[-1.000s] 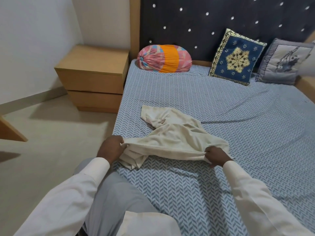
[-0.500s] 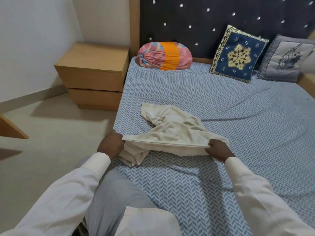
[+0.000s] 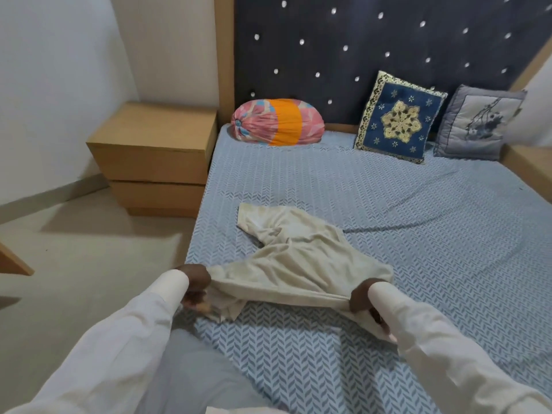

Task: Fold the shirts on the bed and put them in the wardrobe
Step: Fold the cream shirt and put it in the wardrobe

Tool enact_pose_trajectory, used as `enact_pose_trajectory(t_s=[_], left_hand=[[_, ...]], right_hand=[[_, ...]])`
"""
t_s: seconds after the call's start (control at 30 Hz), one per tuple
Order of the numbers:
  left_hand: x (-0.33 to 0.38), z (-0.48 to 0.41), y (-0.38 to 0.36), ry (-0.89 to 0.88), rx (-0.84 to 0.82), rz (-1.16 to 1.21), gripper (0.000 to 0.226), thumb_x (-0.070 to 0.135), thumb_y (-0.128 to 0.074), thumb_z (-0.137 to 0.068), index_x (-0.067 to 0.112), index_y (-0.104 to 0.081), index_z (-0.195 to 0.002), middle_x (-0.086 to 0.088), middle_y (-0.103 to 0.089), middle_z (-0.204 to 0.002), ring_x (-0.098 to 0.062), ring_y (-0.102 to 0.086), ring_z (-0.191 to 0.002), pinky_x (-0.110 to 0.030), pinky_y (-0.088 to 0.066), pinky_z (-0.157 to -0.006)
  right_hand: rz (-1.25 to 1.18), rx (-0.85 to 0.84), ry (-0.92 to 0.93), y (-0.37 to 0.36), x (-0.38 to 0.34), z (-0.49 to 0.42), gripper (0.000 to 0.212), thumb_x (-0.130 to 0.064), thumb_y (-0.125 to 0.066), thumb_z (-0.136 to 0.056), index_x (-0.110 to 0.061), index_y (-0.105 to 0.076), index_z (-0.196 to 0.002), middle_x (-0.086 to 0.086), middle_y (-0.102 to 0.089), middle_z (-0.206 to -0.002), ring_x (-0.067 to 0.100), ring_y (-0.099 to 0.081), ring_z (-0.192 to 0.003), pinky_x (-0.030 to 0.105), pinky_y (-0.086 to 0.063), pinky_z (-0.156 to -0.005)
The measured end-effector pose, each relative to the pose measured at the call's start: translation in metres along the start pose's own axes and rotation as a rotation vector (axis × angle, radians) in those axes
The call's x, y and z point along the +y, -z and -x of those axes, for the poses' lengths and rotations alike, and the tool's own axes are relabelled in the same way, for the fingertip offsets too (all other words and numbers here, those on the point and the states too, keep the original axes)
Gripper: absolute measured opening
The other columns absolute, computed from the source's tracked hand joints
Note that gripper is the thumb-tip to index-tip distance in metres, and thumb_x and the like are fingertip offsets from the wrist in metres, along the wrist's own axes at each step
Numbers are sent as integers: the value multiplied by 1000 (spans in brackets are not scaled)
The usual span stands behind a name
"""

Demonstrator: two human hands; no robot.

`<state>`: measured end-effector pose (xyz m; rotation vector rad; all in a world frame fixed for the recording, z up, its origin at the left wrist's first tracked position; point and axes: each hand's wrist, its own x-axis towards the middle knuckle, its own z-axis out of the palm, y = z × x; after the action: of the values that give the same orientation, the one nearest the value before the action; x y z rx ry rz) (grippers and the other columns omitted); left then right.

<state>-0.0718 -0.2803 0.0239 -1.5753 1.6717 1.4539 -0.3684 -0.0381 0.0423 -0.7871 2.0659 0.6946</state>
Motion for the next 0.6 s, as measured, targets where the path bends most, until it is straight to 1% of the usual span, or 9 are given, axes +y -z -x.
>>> enact_pose_trajectory(t_s=[0.07, 0.13, 0.17, 0.23, 0.3, 0.37, 0.43, 0.53, 0.6], left_hand=[[24, -5, 11, -85, -16, 416, 26, 13, -30, -104, 0, -50, -94, -23, -62, -76, -31, -66, -56, -35, -55, -49], [72, 11, 26, -303, 16, 713, 20, 9, -36, -103, 3, -54, -98, -26, -65, -88, -34, -68, -67, -38, -58, -53], [98, 24, 31, -431, 66, 807, 17, 3, -41, -99, 5, -58, -94, -25, -65, -91, -33, -66, -73, -40, -59, -60], [165, 59, 55, -660, 138, 979, 20, -3, -45, -92, 9, -60, -86, -20, -61, -88, -30, -60, -78, -42, -55, -73], [227, 103, 87, -858, 170, 1128, 19, 6, -45, -97, 12, -62, -95, -16, -62, -93, -27, -62, -77, -41, -56, -77], [271, 145, 123, -1060, 188, 1165, 27, 16, -41, -102, 20, -58, -123, -11, -62, -104, -23, -63, -87, -41, -57, -80], [291, 172, 152, -1178, 233, 1108, 41, 14, -36, -103, 26, -46, -141, -9, -61, -119, -22, -62, -100, -42, -57, -87], [293, 180, 176, -1241, 472, 891, 47, 12, -32, -101, 28, -44, -144, -3, -55, -134, -22, -58, -115, -41, -55, -93], [284, 164, 180, -1218, 762, 633, 48, 15, -37, -97, 24, -47, -143, -3, -52, -142, -23, -51, -126, -36, -43, -106]], right_hand=[[-239, -19, 47, 23, 13, -6, 87, -41, -72, -69, -4, -45, -142, 19, -61, -124, 31, -62, -109, 39, -44, -103], [-906, 97, 128, 65, 24, -16, 52, -26, -67, -79, 0, -57, -123, 17, -64, -100, 28, -65, -79, 47, -54, -94], [-1226, 224, 175, 88, 26, -13, 35, -18, -55, -92, 0, -56, -122, 18, -63, -104, 25, -64, -76, 44, -59, -83], [-1534, 585, 298, 154, 29, 15, 36, -8, -42, -102, -1, -45, -137, 15, -55, -119, 17, -61, -78, 29, -60, -61], [-1715, 845, 499, 221, 38, 49, 51, -5, -42, -100, -6, -28, -149, 10, -47, -127, 16, -59, -86, 35, -60, -73], [-1769, 1056, 626, 276, 55, 76, 74, -12, -49, -90, -22, -15, -154, 5, -41, -142, 23, -58, -108, 50, -54, -92], [-1696, 1243, 600, 306, 72, 97, 86, -19, -42, -74, -42, -10, -151, 6, -22, -159, 32, -43, -135, 57, -47, -101], [-1298, 1517, 376, 309, 76, 133, 81, -7, -35, -79, -26, -19, -155, 18, -25, -154, 32, -31, -139, 40, -30, -116], [-1045, 1521, 233, 294, 77, 136, 71, -11, -40, -82, -20, -29, -151, 22, -40, -143, 37, -39, -131, 41, -31, -111]])
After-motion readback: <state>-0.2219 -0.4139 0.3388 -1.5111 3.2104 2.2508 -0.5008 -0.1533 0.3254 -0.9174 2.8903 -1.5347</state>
